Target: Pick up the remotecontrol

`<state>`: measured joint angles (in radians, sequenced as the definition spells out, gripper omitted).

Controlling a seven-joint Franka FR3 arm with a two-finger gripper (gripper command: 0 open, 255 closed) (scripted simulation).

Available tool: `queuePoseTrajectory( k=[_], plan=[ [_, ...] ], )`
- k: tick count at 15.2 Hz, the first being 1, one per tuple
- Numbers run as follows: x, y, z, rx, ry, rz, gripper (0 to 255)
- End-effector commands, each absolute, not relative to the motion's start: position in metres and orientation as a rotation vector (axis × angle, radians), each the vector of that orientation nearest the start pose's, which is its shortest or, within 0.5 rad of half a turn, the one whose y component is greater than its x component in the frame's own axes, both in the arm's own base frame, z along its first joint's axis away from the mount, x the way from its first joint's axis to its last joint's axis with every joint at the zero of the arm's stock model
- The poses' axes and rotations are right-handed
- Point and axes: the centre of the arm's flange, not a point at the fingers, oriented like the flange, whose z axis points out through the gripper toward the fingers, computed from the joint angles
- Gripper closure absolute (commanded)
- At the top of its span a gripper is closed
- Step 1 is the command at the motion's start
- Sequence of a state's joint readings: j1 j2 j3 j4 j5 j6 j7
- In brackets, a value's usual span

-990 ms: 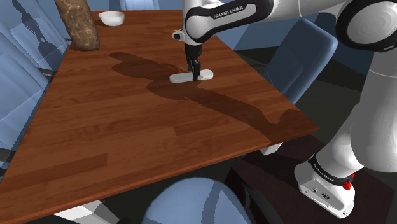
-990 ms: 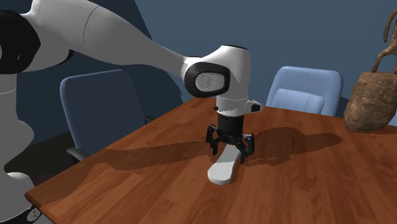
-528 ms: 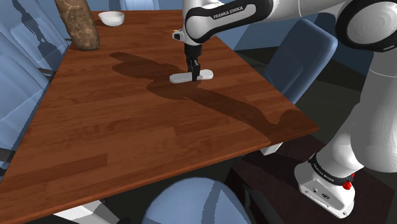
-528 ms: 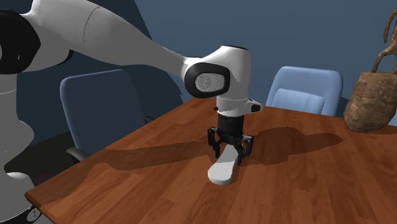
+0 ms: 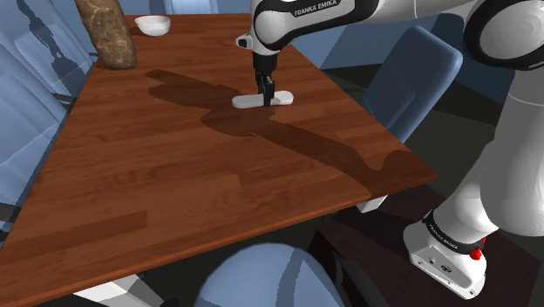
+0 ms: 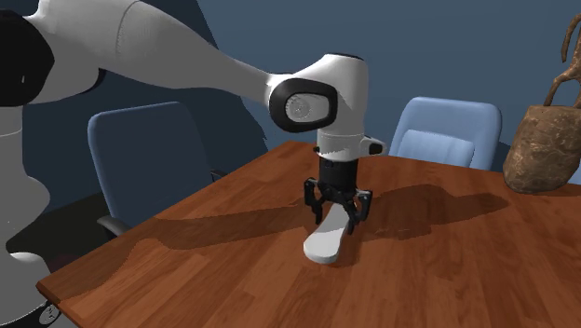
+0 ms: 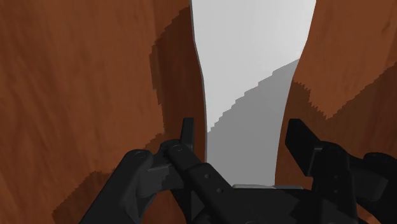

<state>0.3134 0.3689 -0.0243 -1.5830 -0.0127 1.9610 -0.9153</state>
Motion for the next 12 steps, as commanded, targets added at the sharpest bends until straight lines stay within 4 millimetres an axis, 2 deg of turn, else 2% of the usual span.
queuePoseTrajectory(
  k=[1,10,12],
  plan=[
    [0.639,0.192,0.436,-2.601,-1.801,-0.004,255],
    [0.639,0.192,0.483,-2.601,-1.801,-0.004,255],
    [0.639,0.192,0.484,-2.601,-1.801,-0.004,255]
  ],
)
